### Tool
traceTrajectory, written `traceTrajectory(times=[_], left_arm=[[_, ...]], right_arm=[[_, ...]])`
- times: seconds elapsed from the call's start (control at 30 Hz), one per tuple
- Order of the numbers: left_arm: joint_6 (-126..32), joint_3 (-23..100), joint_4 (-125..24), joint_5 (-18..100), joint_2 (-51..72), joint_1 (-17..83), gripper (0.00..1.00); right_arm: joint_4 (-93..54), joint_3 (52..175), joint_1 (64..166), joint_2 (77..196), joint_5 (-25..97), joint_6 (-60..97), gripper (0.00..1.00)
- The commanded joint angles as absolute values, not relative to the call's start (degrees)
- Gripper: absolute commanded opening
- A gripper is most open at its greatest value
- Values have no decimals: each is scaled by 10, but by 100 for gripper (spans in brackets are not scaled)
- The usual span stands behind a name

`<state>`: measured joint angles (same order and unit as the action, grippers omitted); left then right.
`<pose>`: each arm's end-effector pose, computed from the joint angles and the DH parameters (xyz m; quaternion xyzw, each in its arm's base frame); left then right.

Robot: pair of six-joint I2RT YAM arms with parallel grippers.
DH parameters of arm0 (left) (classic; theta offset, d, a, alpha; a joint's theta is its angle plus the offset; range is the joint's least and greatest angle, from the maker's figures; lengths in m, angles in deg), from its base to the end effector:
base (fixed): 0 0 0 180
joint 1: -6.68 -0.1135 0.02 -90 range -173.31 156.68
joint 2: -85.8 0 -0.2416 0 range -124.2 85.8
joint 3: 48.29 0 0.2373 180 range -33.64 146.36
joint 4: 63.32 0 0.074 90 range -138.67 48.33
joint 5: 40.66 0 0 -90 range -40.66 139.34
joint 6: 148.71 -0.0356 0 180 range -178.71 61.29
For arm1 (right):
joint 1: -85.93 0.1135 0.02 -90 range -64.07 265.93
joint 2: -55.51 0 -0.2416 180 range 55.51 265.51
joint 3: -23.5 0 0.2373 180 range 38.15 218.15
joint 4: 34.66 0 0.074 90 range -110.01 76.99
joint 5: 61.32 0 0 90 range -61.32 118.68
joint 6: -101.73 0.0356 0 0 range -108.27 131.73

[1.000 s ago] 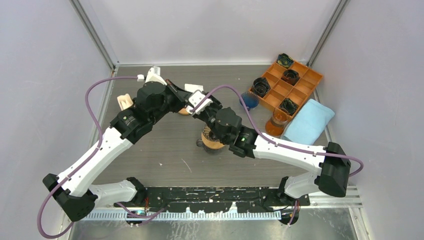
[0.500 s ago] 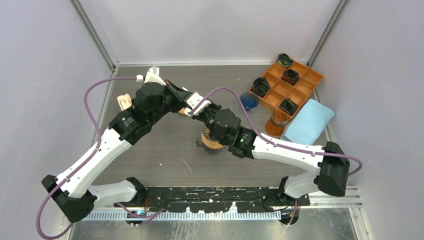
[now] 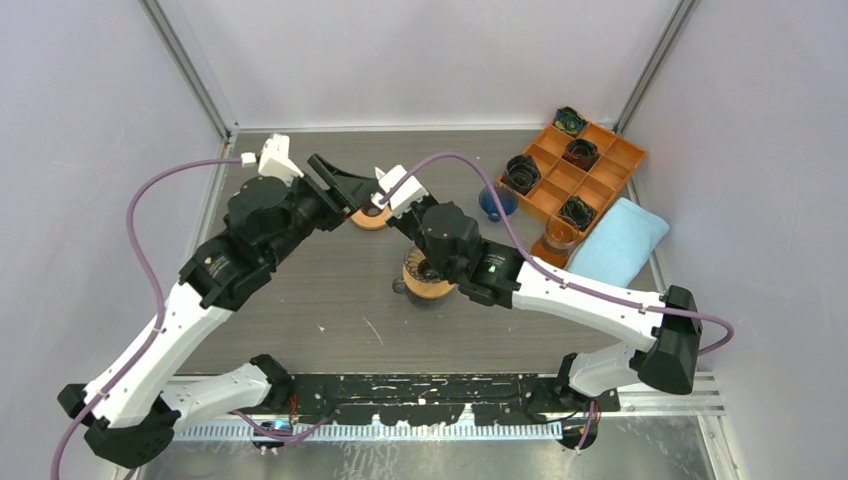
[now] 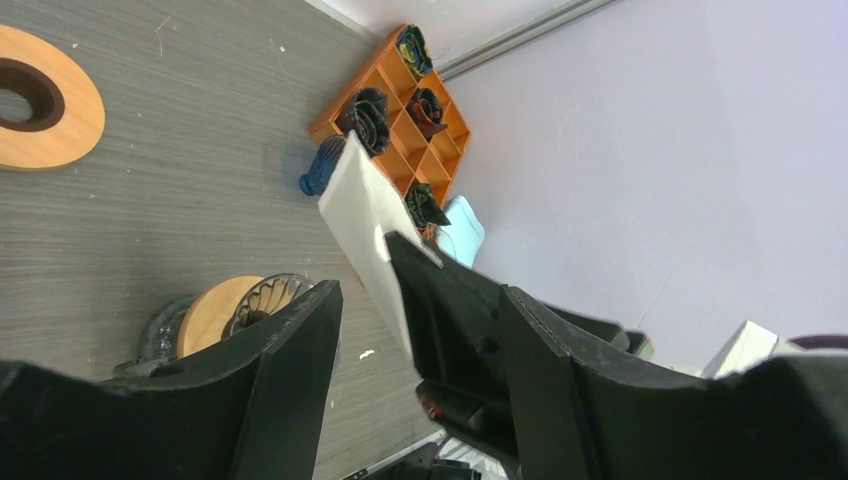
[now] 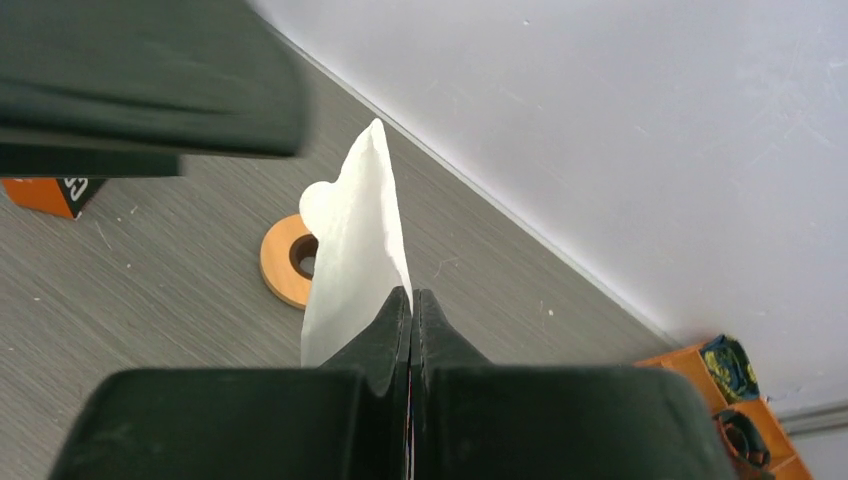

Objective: Place the coffee filter in the dripper

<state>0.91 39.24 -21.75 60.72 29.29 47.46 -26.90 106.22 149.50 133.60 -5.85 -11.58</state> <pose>0.1538 -0.1234 0.4173 -0.1878 0.7446 -0.4398 0.4657 0.1560 0.2685 0.3634 -0.3286 0.6438 0.0236 0.6906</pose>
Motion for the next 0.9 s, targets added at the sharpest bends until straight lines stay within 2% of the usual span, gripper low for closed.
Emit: traceTrajectory(times=[0.0, 0.2, 0.4, 0.87], left_arm=[[-3, 393, -199, 616, 330, 477, 63], [3, 379, -217, 551, 312, 477, 70], [29, 370, -253, 514, 277, 476, 72], [60, 361, -265, 505, 228, 478, 66]], right_arm=[[-193, 1119, 1495, 1305, -101, -40, 1], [-118, 1146, 1495, 1305, -129, 17, 1], [-88, 1154, 1495, 1304, -136, 58, 1], [-85, 1145, 1495, 1284, -130, 113, 1]])
